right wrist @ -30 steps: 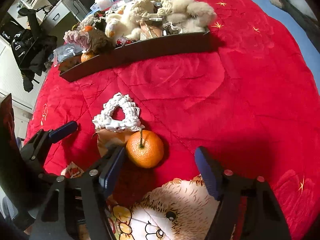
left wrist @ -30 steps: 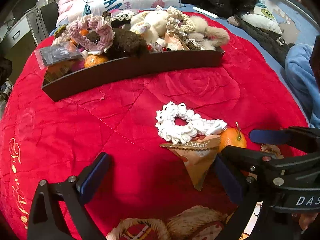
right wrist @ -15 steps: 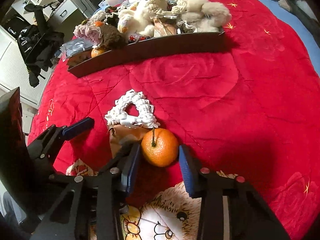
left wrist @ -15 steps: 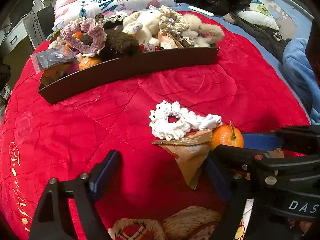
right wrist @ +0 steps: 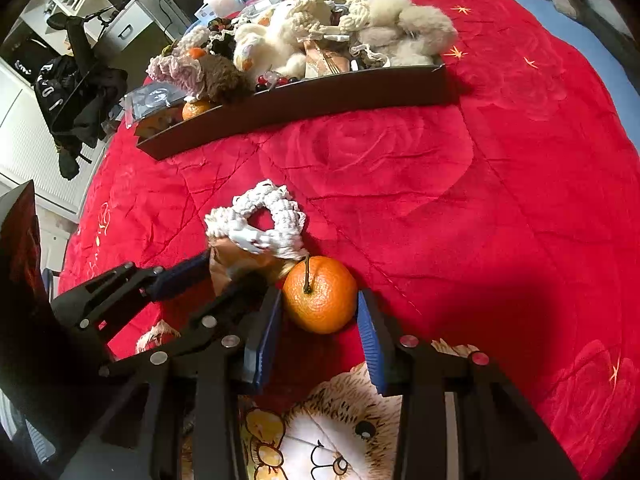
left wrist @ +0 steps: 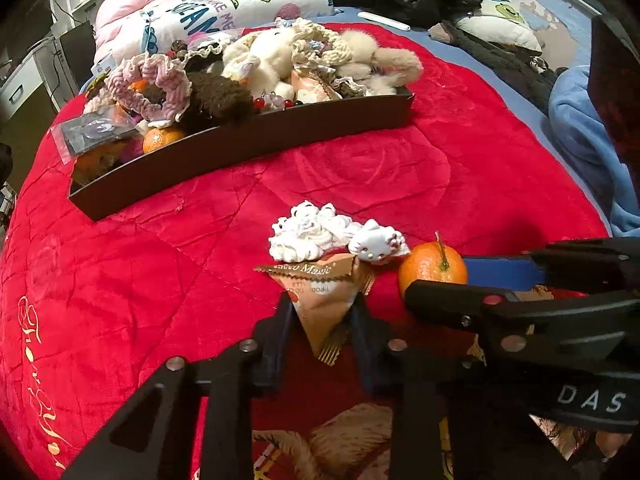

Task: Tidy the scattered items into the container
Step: 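Close the left tool on the brown paper packet while the right tool grasps the orange, then lift and carry the packet and orange toward the tray with both tools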

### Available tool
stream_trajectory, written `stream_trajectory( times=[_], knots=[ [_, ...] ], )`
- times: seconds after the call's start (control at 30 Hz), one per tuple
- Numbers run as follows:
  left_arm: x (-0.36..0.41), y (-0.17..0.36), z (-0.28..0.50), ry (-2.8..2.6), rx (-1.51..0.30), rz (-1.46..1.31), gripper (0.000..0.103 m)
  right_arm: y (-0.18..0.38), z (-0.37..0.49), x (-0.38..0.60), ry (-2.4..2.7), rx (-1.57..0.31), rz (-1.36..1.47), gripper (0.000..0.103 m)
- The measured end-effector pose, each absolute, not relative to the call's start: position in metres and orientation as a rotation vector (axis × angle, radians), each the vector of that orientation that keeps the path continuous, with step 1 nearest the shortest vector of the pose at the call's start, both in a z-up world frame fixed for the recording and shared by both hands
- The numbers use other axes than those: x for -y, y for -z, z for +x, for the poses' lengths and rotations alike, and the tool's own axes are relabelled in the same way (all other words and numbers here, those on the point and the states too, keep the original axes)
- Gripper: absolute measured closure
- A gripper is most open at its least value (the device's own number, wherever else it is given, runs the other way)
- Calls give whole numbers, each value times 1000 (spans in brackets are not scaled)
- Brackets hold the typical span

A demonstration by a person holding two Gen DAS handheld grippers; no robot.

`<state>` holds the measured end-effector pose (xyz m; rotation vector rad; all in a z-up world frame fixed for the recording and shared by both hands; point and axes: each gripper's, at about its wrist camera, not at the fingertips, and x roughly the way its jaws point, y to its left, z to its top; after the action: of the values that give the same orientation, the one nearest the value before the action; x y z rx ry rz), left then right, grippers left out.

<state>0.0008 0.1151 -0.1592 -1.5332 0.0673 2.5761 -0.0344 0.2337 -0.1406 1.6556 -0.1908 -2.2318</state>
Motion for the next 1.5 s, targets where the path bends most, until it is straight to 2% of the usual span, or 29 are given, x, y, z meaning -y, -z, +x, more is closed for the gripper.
stream_trajectory(
  times=[0.17, 0.73, 1.07, 1.3, 1.5],
  knots=[
    [-120, 158, 3, -2582, -93, -1514, 82, 139, -35, -238, 2241, 199, 1654, 67],
    [-126, 141, 12, -2642, -131, -1449, 83, 126, -33, -245, 2313, 232, 1584, 67],
    [-110, 99, 26, -2778, -97, -1274, 83, 89, -17, -229, 2413, 154, 1360, 67],
    [-96, 72, 29, -2916, -57, -1113, 83, 65, -10, -228, 2464, 183, 1177, 67],
    [-86, 71, 25, -2946, -23, -1139, 83, 51, -8, -235, 2523, 242, 1067, 67]
  ],
)
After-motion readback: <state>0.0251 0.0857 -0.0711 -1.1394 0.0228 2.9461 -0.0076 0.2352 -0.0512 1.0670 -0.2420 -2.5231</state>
